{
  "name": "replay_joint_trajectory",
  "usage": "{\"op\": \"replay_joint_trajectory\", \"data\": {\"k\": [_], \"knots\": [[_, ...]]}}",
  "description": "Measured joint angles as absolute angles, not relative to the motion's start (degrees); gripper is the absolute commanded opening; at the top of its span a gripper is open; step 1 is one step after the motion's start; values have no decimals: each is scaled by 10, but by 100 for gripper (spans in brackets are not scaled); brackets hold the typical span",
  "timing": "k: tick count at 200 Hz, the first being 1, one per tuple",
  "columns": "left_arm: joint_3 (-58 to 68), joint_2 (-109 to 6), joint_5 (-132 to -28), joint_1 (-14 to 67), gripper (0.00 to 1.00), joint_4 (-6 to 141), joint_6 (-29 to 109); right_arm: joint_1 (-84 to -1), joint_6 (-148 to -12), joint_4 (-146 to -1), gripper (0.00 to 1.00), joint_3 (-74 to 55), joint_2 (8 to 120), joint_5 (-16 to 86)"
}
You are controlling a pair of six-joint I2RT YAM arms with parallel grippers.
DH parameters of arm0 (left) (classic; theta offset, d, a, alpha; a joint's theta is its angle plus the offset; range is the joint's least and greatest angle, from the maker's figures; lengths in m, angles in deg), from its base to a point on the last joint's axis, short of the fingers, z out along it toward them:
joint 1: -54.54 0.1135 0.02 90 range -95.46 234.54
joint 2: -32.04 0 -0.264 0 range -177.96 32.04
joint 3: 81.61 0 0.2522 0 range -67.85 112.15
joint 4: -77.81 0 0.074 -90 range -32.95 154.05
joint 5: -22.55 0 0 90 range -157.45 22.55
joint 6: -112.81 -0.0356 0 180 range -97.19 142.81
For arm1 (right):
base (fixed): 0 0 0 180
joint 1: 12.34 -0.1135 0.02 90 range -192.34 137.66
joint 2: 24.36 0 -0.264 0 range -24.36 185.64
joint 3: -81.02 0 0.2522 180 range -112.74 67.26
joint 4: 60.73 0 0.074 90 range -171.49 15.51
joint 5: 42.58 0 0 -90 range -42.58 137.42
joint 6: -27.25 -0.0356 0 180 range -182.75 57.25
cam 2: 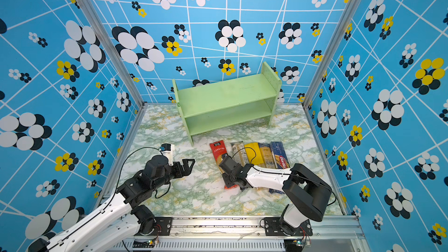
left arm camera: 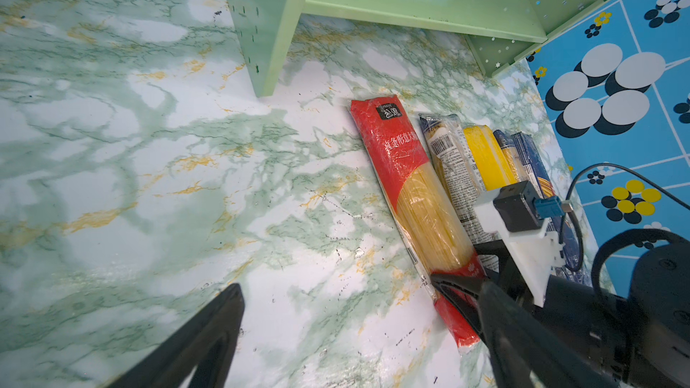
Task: Arrange pasta packages on shelves
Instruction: Pick up the pasta bag from the center of the table.
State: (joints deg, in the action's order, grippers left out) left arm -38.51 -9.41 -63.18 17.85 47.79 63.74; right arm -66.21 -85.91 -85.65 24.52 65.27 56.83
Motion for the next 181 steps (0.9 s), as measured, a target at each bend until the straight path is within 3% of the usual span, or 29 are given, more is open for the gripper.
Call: {"op": "replay_joint_trajectory", "data": {"k": [31, 70, 95, 181], "knots": [[-388, -94, -632, 179, 99, 478, 638, -662, -858, -871, 25, 235, 648, 570], [-390, -94, -632, 182, 99, 478, 638, -662, -856, -895, 14, 221, 649, 570], [-390, -94, -632, 182, 99, 478, 638, -662, -854, -914, 0, 211, 649, 570], [-391, -94, -636, 185, 99, 478, 639, -654, -840, -999, 0, 149, 657, 551]]}}
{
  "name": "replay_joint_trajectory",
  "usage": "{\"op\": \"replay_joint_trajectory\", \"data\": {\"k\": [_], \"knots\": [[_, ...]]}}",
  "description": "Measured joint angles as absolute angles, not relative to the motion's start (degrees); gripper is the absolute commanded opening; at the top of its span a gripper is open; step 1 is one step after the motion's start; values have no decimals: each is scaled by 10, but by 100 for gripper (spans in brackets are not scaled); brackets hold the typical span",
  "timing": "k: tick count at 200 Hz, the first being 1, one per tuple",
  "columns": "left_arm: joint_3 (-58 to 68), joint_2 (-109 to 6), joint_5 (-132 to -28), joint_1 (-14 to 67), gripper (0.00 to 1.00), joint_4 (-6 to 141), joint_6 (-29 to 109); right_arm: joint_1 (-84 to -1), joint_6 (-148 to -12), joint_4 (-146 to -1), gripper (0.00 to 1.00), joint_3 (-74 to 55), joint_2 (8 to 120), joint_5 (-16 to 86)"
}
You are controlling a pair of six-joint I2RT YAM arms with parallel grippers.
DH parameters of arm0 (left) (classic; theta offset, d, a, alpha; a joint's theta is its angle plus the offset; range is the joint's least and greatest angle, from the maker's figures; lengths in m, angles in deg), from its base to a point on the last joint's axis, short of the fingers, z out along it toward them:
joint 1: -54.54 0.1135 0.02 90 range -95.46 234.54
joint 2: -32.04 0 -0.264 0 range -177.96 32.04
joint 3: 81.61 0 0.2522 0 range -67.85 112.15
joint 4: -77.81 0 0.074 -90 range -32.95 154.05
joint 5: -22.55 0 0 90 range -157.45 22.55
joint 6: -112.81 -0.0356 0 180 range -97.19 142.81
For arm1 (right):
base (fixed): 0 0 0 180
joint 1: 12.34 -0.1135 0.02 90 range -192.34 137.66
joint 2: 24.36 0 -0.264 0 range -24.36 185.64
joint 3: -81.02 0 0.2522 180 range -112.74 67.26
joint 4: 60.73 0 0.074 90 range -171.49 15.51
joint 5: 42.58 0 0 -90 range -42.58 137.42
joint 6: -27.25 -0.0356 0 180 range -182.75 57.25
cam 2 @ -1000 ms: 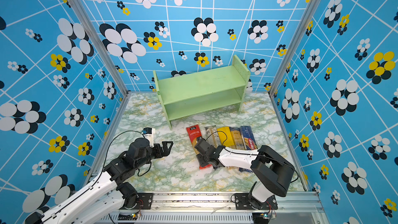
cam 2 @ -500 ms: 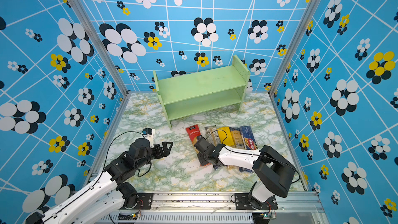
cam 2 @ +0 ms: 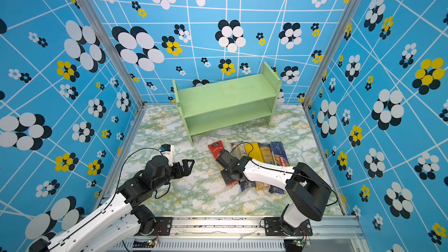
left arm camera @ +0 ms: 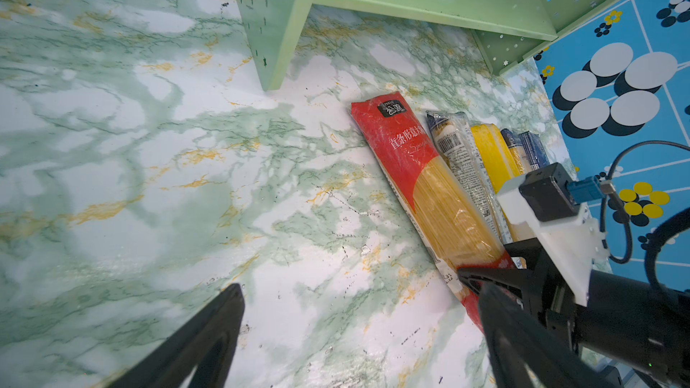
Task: Arrange pasta packages on shelves
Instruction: Pick up the pasta bag from the center of the table.
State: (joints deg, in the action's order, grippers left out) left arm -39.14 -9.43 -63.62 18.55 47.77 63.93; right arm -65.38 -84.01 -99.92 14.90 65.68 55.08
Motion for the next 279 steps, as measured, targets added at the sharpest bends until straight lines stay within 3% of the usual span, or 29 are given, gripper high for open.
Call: {"op": "replay_joint_trajectory", "data": {"k": [148, 279], "knots": [[-393, -101, -643, 193, 99, 480, 640, -590, -792, -1148, 0, 28, 637, 440], [-392, -105, -661, 218, 99, 482, 626, -579, -782, -1336, 0, -128, 595, 443]]}}
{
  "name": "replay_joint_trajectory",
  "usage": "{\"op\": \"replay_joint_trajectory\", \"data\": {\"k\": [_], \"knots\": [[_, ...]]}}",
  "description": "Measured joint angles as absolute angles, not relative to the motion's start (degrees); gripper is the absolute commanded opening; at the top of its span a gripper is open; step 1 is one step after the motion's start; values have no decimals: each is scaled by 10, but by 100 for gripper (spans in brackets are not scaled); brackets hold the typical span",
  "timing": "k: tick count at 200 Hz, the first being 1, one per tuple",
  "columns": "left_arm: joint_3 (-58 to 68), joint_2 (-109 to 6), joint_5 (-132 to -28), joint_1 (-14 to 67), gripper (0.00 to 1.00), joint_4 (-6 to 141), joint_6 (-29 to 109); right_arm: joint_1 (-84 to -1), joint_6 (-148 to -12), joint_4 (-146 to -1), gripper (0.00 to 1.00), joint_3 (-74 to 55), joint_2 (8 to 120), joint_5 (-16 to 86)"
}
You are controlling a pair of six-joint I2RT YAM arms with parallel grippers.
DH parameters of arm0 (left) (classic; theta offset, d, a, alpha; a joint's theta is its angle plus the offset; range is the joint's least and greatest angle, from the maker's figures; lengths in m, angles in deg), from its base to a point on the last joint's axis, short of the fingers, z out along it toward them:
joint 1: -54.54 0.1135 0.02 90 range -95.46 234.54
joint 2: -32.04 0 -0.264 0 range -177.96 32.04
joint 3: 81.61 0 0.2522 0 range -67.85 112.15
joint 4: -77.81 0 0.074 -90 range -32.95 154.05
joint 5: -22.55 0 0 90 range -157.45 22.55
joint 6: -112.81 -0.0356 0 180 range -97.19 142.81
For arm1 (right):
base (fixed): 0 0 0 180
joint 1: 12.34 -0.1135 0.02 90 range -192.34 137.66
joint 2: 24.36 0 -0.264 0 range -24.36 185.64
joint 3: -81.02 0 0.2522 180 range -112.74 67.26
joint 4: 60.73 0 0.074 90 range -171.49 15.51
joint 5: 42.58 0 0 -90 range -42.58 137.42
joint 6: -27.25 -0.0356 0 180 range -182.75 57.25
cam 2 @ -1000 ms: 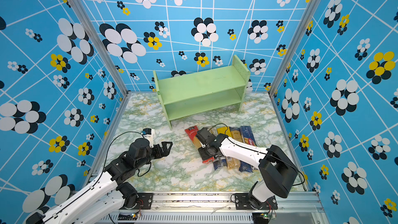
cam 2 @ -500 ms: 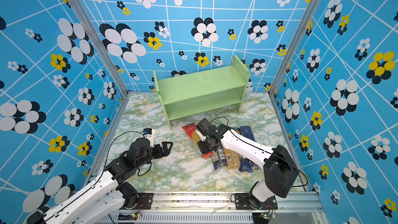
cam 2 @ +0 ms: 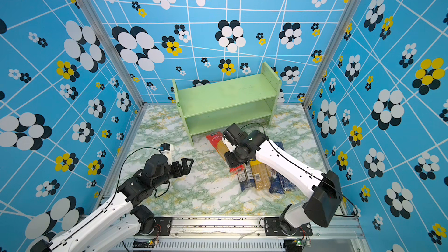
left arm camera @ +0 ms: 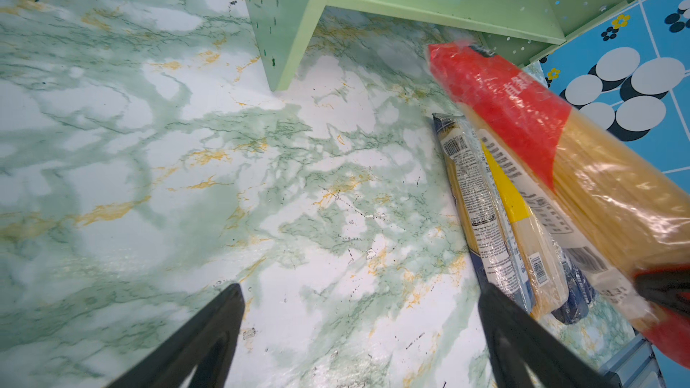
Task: Arrange pasta packages on shelves
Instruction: Pick up the pasta bag from the center of the table, then place the pasta bag on the shelf.
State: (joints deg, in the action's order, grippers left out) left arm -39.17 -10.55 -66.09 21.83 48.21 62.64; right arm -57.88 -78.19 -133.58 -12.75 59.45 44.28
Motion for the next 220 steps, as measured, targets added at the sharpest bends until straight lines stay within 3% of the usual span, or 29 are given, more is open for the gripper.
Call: {"op": "replay_joint_trajectory", "data": {"k": [153, 220], "knots": [[-367, -136, -742, 279, 99, 483, 565, -577, -787, -1450, 0, -391, 572, 477], [-348, -136, -796, 294, 99, 493, 542, -559, -790, -1445, 0, -586, 712, 517]]}}
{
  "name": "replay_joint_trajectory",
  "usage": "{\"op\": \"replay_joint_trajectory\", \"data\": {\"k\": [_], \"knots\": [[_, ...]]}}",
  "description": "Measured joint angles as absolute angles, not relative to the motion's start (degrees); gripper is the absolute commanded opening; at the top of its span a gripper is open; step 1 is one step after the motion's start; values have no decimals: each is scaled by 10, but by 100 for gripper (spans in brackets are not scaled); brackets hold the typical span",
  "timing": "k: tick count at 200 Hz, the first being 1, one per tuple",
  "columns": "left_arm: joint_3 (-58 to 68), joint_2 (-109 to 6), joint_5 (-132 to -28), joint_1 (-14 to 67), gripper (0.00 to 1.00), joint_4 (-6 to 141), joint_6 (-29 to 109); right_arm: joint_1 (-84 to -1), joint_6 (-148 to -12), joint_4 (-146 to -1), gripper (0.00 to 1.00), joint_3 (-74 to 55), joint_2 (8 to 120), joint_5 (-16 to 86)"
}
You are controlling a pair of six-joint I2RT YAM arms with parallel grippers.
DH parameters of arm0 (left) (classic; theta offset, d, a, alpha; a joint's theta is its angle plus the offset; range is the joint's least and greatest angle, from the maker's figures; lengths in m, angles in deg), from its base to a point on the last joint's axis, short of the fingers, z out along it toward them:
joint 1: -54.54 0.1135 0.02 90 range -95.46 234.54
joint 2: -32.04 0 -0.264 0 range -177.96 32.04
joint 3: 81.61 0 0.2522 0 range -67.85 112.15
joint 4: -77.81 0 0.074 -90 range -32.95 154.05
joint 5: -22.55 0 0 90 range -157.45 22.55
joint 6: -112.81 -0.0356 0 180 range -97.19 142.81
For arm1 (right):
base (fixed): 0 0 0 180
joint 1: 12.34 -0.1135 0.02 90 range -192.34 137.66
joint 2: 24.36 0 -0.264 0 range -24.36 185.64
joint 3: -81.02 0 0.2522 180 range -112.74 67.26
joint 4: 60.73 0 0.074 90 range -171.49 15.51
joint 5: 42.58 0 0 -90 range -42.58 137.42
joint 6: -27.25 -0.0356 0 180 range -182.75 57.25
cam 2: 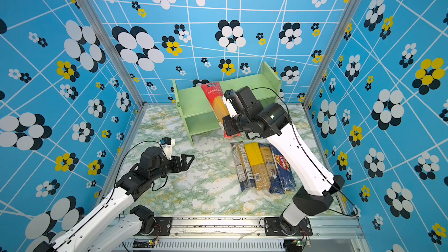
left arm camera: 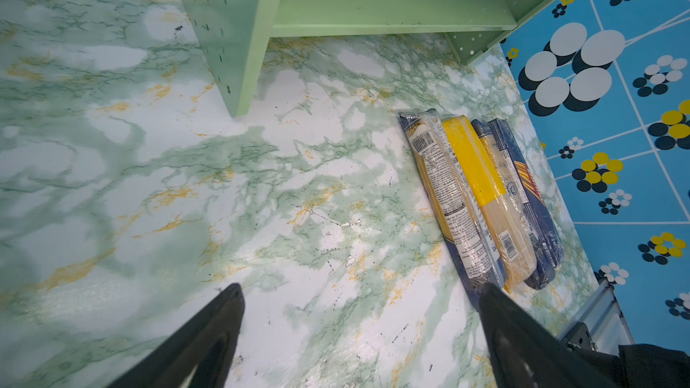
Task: Arrange pasta packages on shelves
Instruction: Place the pasta bag on the shelf.
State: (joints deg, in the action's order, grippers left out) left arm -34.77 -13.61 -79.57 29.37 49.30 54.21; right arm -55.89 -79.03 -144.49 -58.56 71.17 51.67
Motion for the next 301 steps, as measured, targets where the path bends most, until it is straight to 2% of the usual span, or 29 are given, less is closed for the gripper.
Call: {"op": "replay_joint_trajectory", "data": {"k": [37, 69, 139, 301], "knots": [[-333, -137, -813, 298, 99, 495, 533, -542, -789, -1441, 0, -768, 856, 513], [-332, -138, -823, 298, 99, 495, 532, -519, -795, -1427, 0, -865, 950, 489], [-332, -139, -825, 303, 99, 495, 532, -507, -818, -1368, 0, -871, 1018, 468], [-332, -155, -827, 309, 99, 495, 532, -508, -887, -1272, 0, -874, 1063, 413]]}}
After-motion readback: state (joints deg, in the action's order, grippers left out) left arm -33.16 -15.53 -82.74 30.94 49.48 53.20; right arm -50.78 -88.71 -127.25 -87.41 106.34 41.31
